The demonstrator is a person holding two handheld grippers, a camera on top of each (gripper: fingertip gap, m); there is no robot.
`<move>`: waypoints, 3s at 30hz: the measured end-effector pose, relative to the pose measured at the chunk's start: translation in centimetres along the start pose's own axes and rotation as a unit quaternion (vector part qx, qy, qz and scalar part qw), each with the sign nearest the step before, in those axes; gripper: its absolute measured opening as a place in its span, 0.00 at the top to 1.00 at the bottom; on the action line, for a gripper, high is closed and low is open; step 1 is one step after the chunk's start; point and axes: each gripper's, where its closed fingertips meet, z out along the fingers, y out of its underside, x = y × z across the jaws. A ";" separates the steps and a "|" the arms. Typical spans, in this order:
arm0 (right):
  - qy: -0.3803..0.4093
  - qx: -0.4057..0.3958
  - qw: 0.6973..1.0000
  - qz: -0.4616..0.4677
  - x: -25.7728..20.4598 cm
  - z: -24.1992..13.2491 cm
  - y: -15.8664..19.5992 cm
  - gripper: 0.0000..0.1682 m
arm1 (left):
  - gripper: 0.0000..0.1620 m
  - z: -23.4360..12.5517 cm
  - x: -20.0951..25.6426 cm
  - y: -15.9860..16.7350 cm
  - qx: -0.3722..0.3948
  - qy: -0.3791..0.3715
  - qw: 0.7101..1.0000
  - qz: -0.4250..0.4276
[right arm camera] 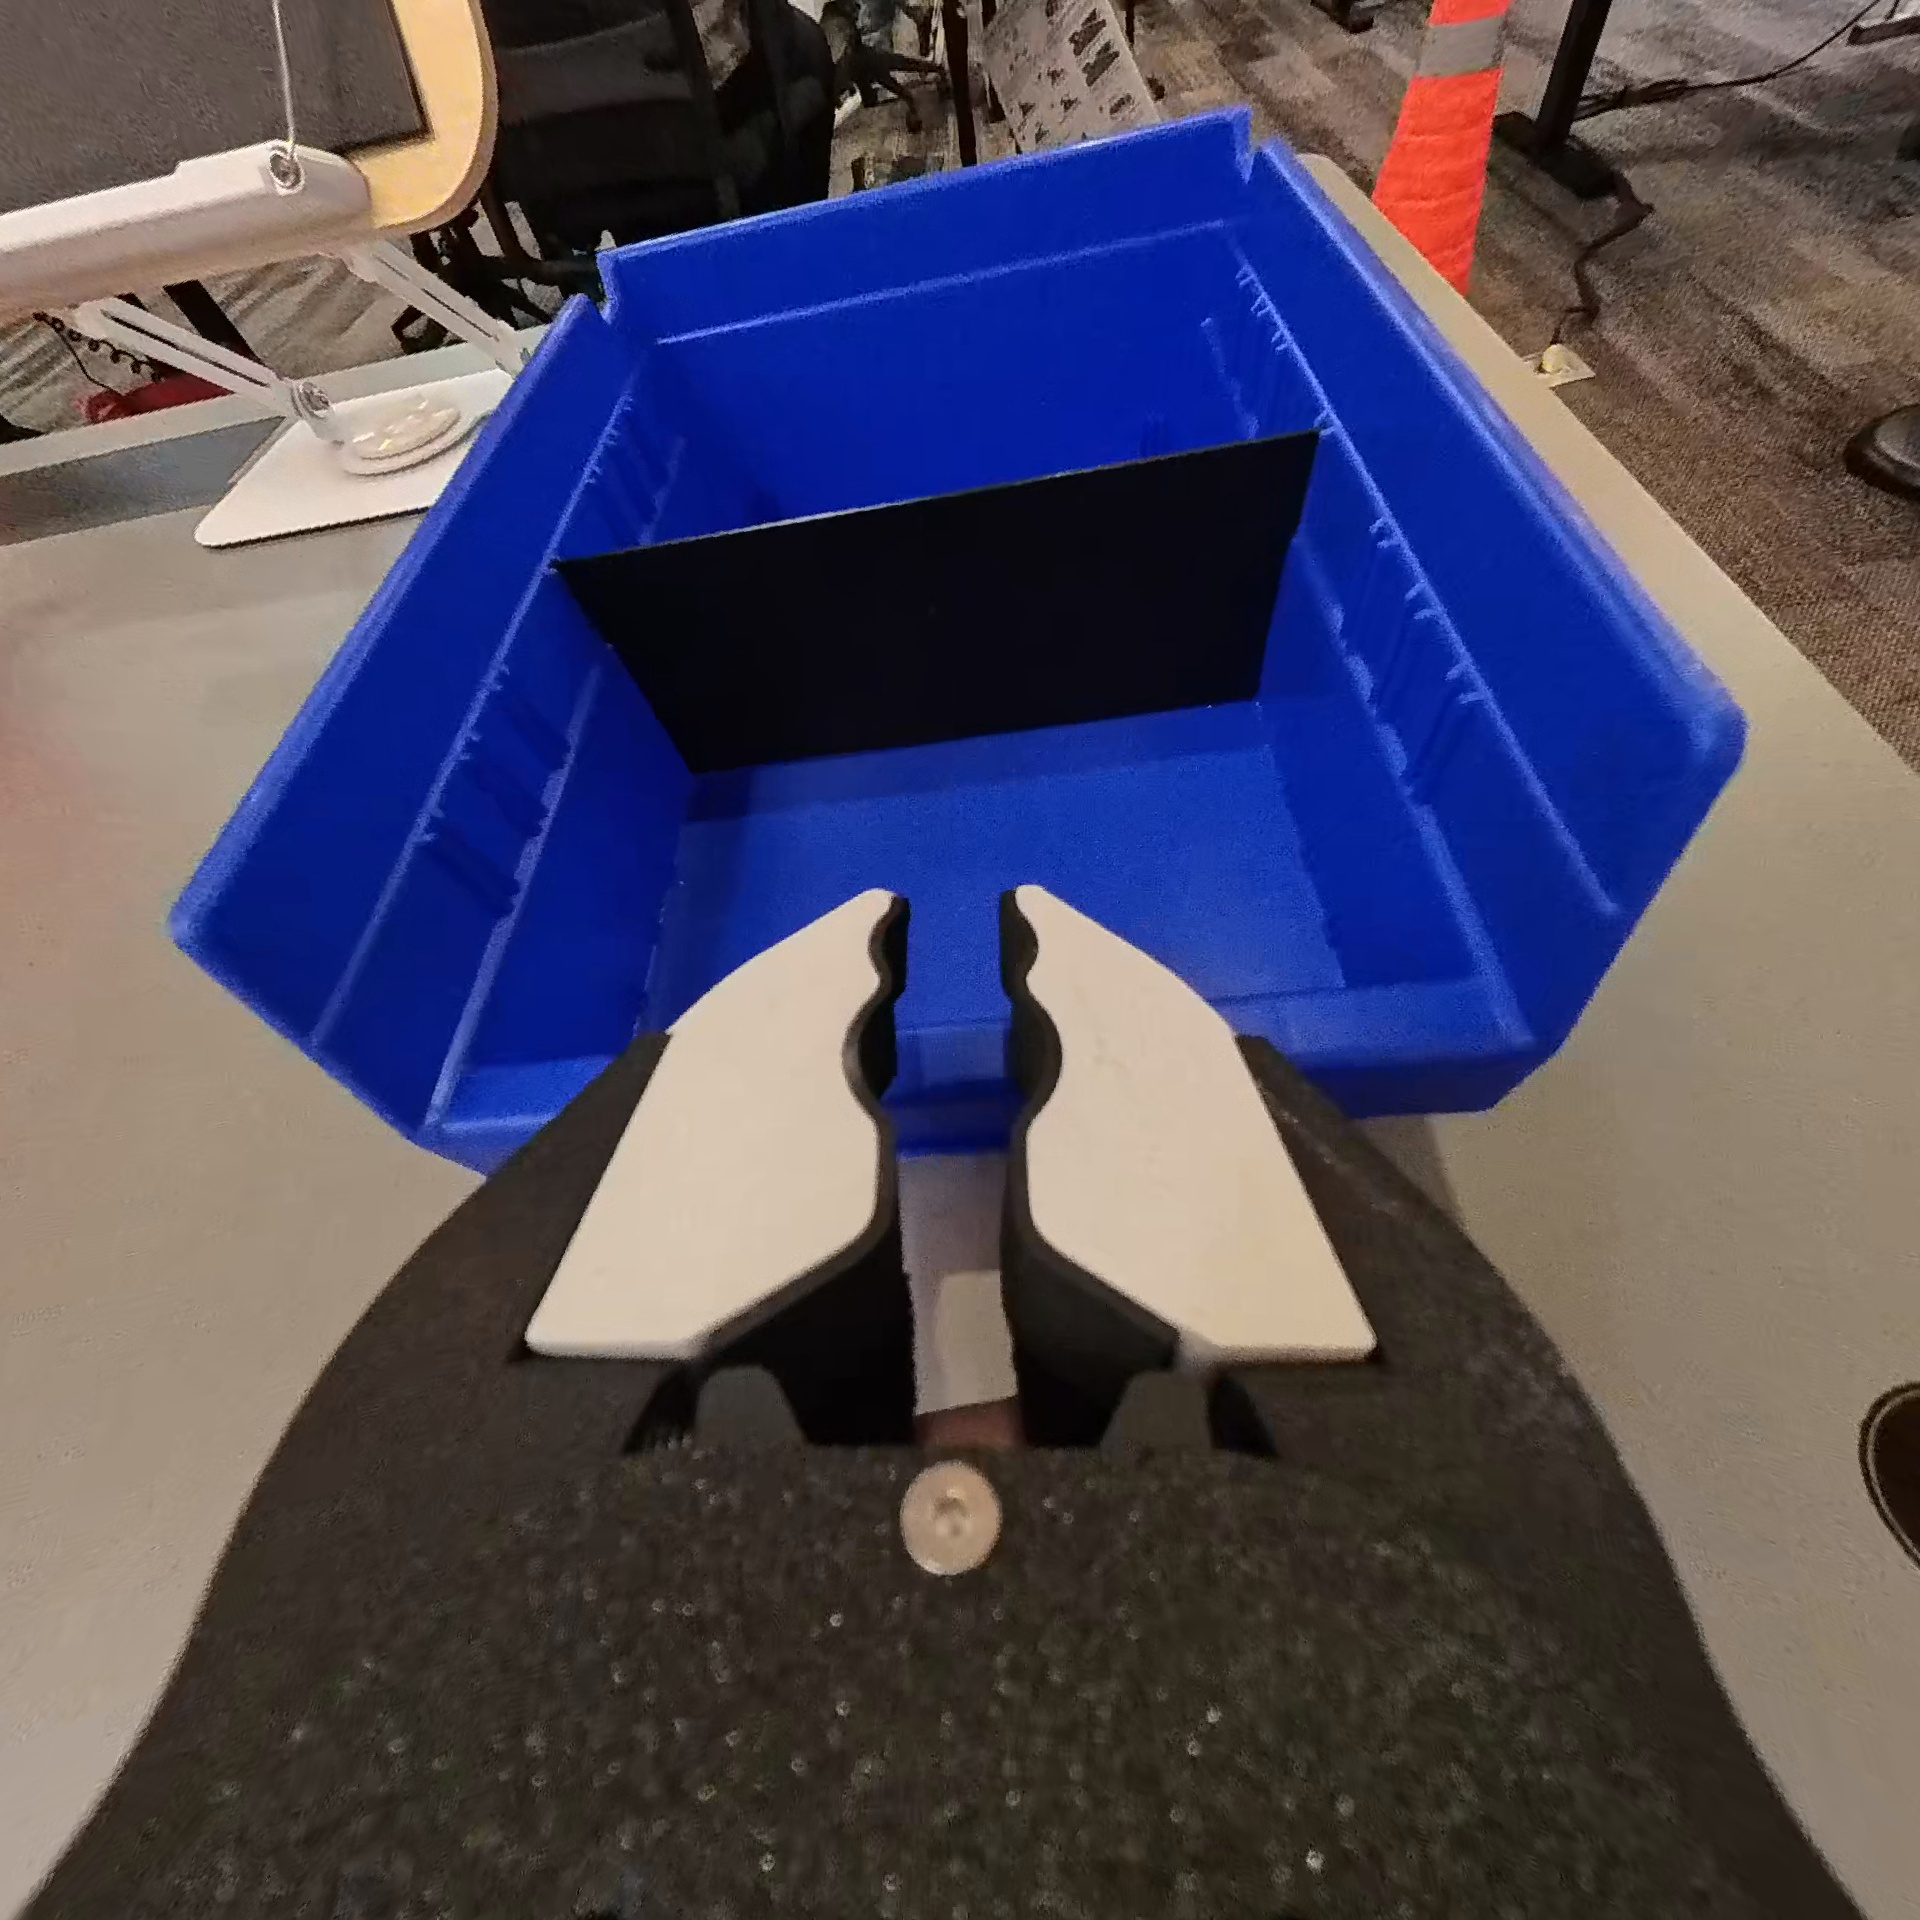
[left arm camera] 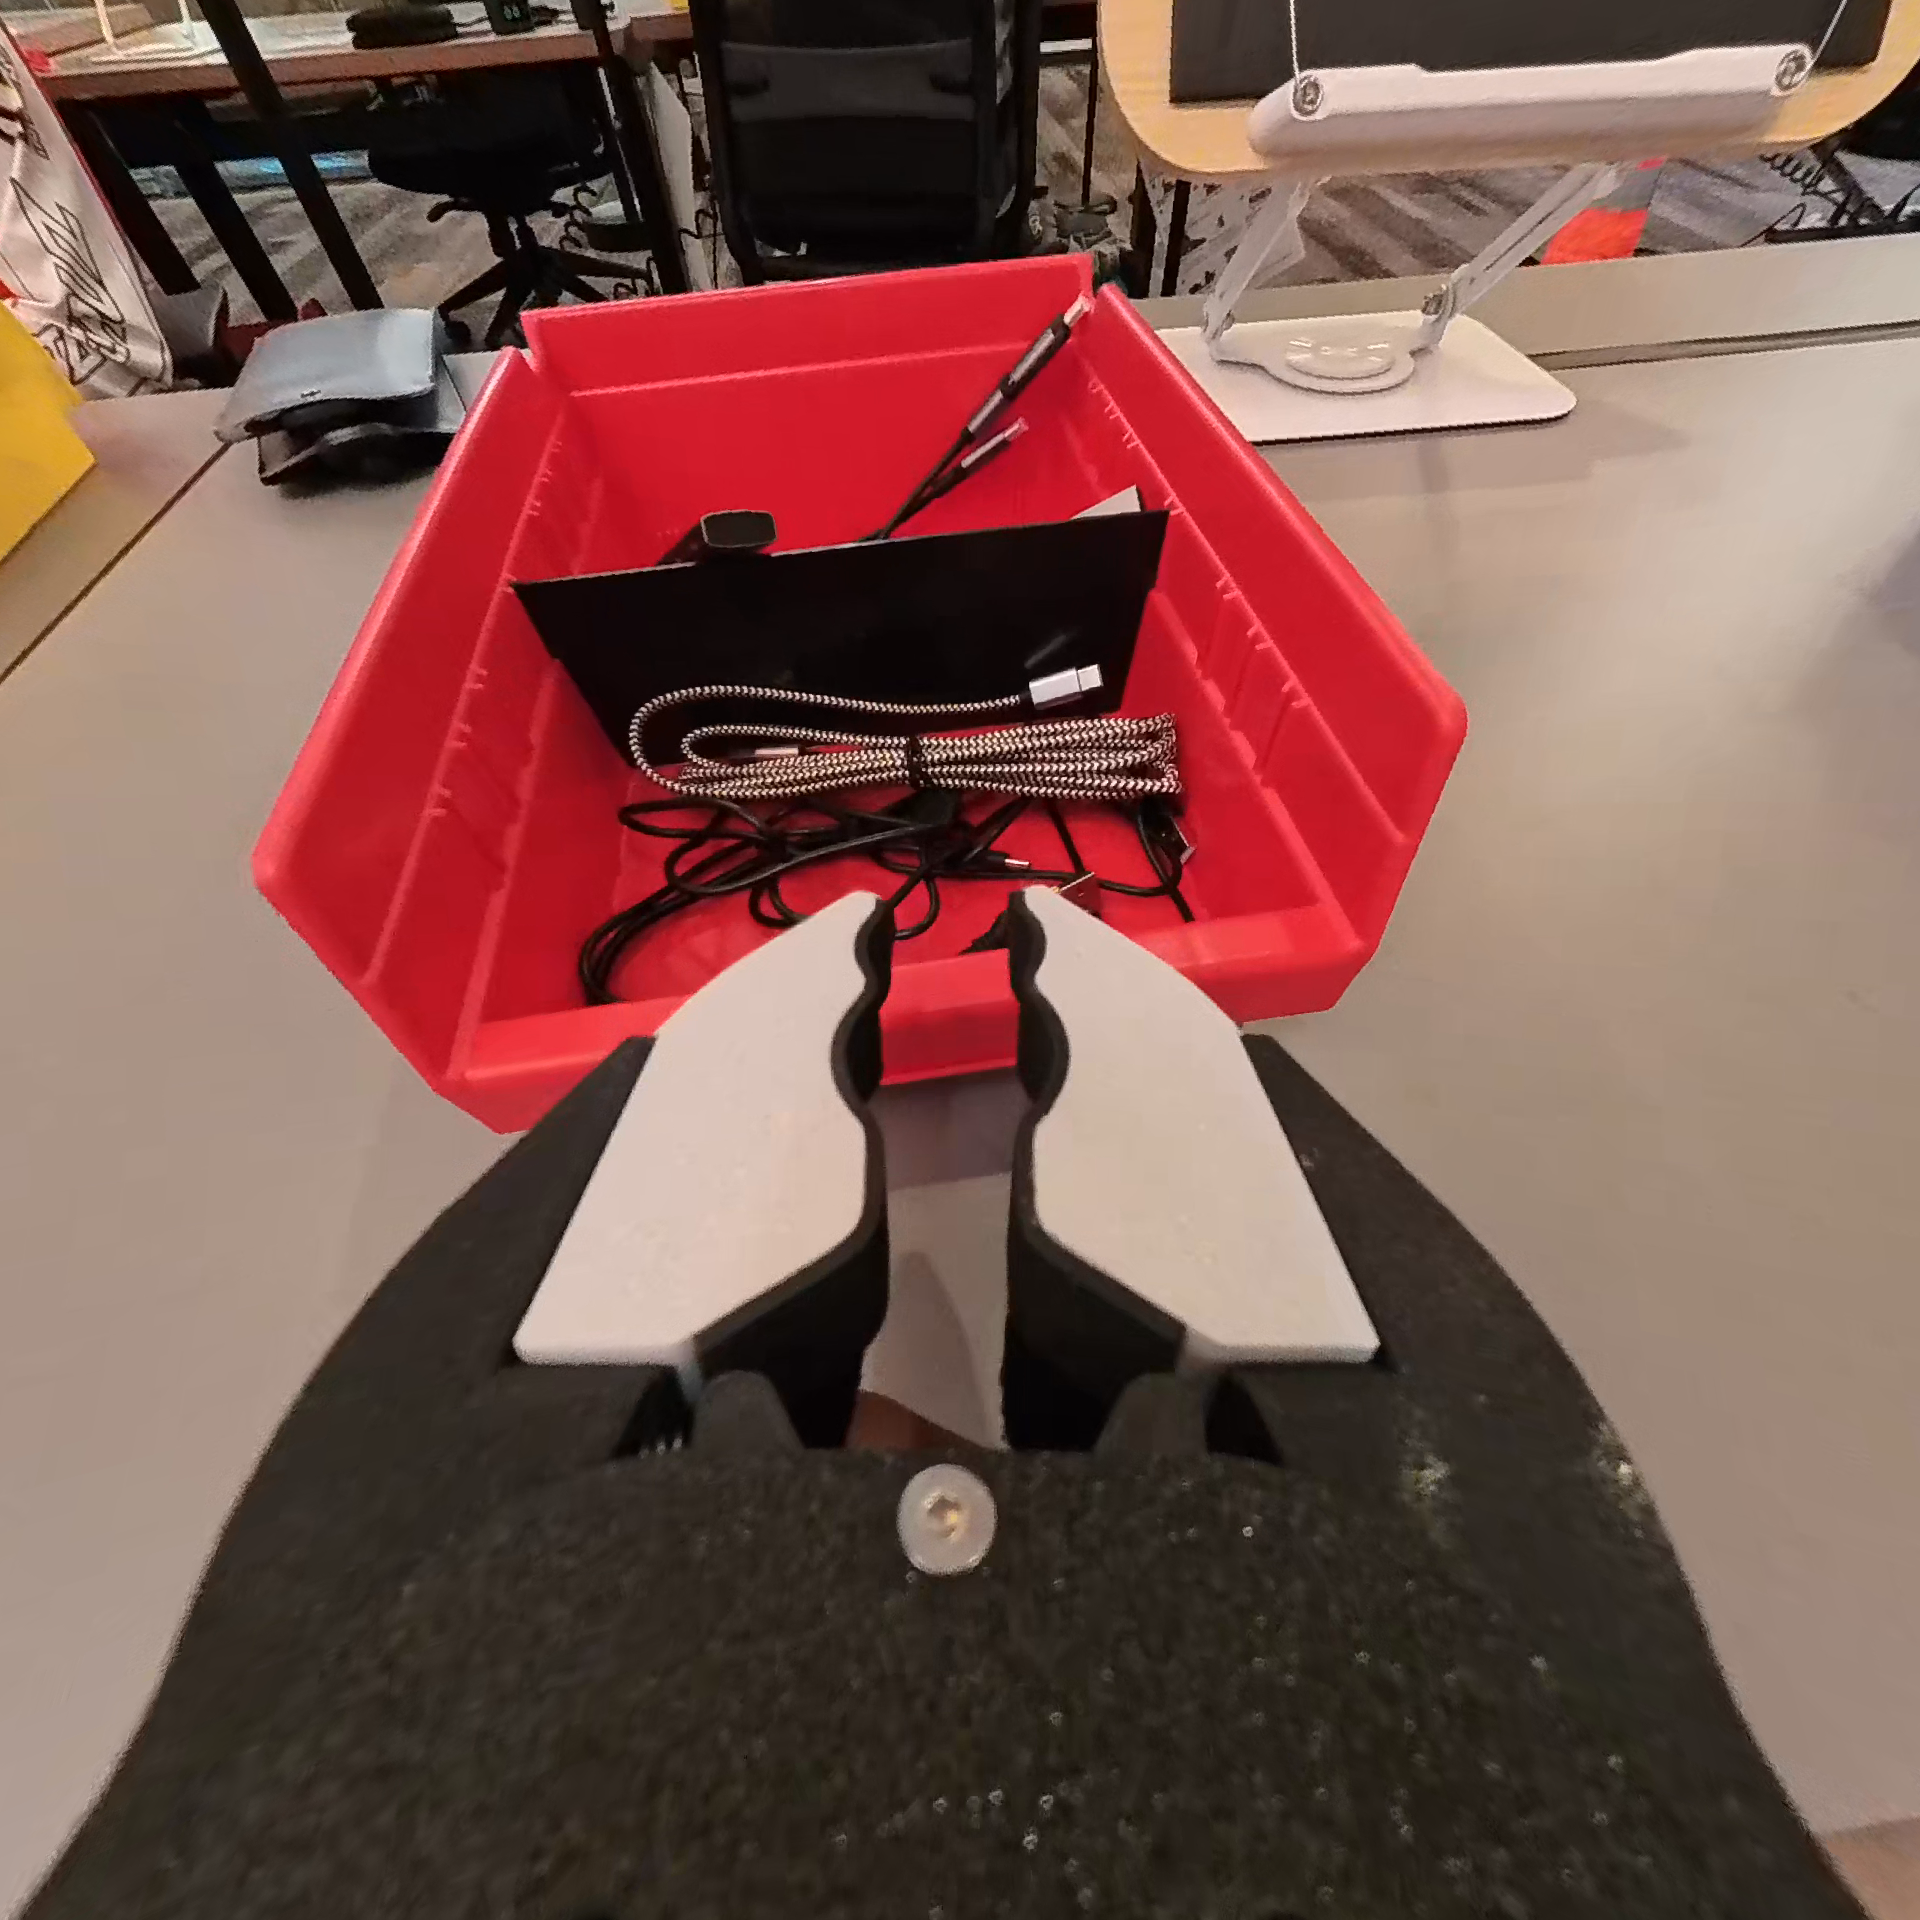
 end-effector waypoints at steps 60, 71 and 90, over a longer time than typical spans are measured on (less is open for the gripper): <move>-0.320 -0.038 0.940 0.111 -14.6 -2.1 2.3 0.89 | 0.86 18.5 -9.2 -1.9 -0.516 -0.017 0.849 -0.114; -0.313 -0.025 0.946 0.076 -15.1 -2.6 2.1 0.89 | 0.86 14.2 -12.8 -10.2 -0.344 -0.084 0.931 0.090; -0.289 -0.015 0.957 0.014 -15.8 -2.9 2.5 0.89 | 0.87 6.6 -4.9 -22.6 -0.043 -0.222 0.839 0.494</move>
